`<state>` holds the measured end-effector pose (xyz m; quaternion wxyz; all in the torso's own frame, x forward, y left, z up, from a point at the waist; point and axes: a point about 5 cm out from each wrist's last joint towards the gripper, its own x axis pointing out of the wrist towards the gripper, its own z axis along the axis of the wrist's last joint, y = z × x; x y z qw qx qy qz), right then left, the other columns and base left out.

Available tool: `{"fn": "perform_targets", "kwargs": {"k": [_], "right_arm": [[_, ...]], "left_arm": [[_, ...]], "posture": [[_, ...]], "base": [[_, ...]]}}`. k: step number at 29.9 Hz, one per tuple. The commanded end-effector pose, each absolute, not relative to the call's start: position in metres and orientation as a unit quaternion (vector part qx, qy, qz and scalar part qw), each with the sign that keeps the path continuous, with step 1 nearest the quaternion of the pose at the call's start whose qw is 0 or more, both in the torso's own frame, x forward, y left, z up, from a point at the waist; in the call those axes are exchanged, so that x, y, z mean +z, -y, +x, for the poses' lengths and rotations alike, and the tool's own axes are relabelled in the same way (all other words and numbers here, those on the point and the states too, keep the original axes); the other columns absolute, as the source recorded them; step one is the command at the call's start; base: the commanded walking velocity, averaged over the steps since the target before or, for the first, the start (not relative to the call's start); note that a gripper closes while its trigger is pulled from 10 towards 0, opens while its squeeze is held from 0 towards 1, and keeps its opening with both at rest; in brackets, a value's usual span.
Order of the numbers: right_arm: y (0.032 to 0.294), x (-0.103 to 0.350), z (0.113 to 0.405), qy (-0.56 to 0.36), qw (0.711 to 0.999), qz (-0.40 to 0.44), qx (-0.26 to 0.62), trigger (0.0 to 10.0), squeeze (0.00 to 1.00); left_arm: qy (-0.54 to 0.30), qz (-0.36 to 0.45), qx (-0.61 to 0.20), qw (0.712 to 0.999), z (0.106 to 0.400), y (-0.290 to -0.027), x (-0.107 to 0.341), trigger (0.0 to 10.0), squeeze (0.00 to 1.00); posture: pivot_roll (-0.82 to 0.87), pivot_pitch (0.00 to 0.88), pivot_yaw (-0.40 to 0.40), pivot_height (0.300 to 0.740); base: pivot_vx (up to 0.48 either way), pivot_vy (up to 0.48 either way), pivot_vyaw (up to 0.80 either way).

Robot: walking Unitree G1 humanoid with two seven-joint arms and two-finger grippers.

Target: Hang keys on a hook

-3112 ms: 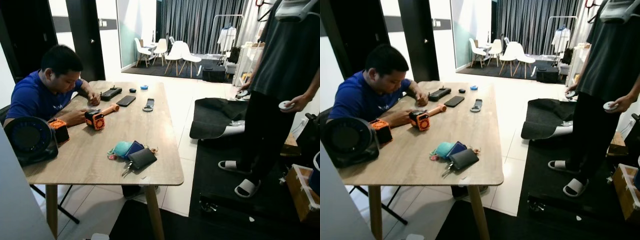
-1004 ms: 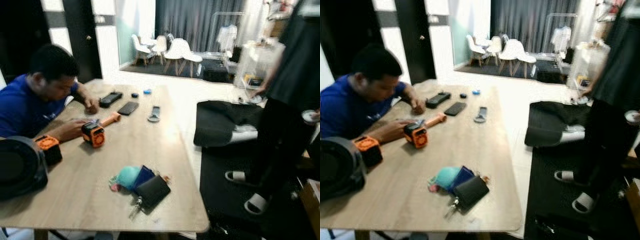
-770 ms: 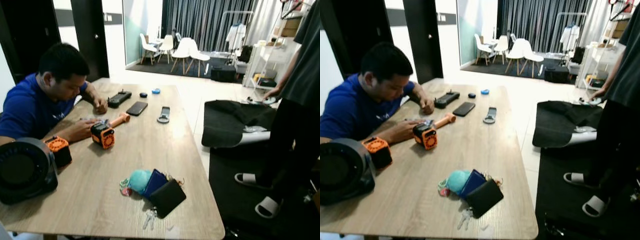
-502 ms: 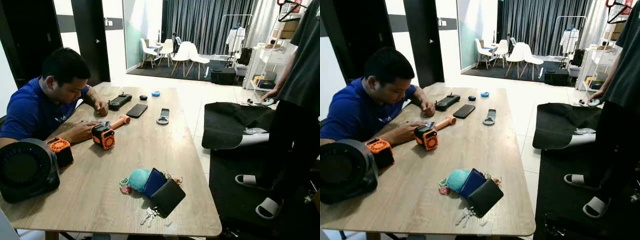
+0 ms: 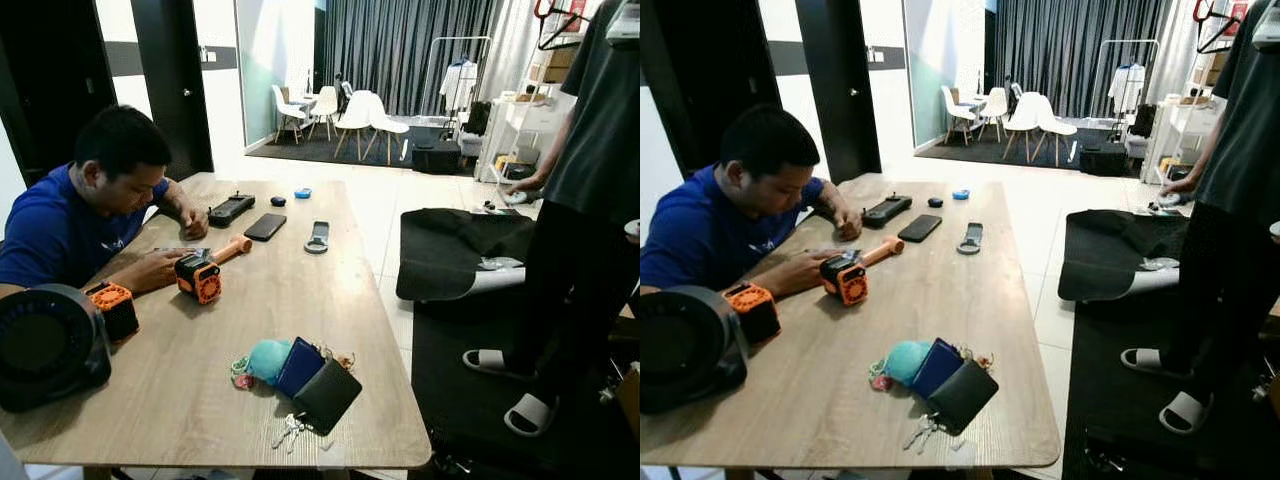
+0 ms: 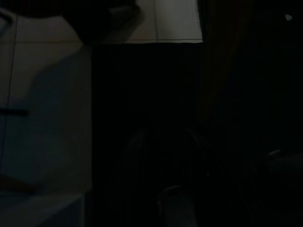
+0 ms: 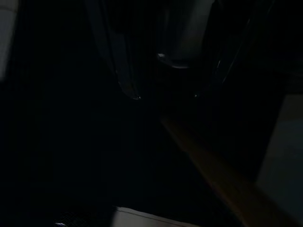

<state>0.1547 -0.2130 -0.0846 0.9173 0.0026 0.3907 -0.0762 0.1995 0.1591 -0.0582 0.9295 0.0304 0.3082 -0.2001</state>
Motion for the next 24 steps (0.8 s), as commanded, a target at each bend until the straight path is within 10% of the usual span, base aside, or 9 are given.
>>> {"fn": "perform_targets", "kwargs": {"k": [1, 13, 24], "right_arm": [[0.234, -0.077, 0.156, -0.358, 0.925, -0.011, -0.129, 10.0, 0.00], [0.325, 0.024, 0.221, -0.086, 0.966, -0.042, -0.242, 10.0, 0.00], [0.253, 0.114, 0.323, 0.025, 0.999, -0.023, 0.028, 10.0, 0.00]], "left_arm": [[-0.292, 0.052, -0.202, 0.933, 0.201, -0.172, -0.053, 10.0, 0.00], [-0.264, 0.039, -0.239, 0.934, 0.194, -0.177, -0.046, 10.0, 0.00], [-0.285, 0.052, -0.251, 0.923, 0.191, -0.167, -0.053, 10.0, 0.00]], "posture": [[0.06, 0.009, 0.016, 0.740], [0.04, 0.010, 0.032, 0.740], [0.03, 0.000, 0.027, 0.740]], "base": [[0.000, 0.000, 0.00], [0.000, 0.000, 0.00], [0.000, 0.000, 0.00]]}}
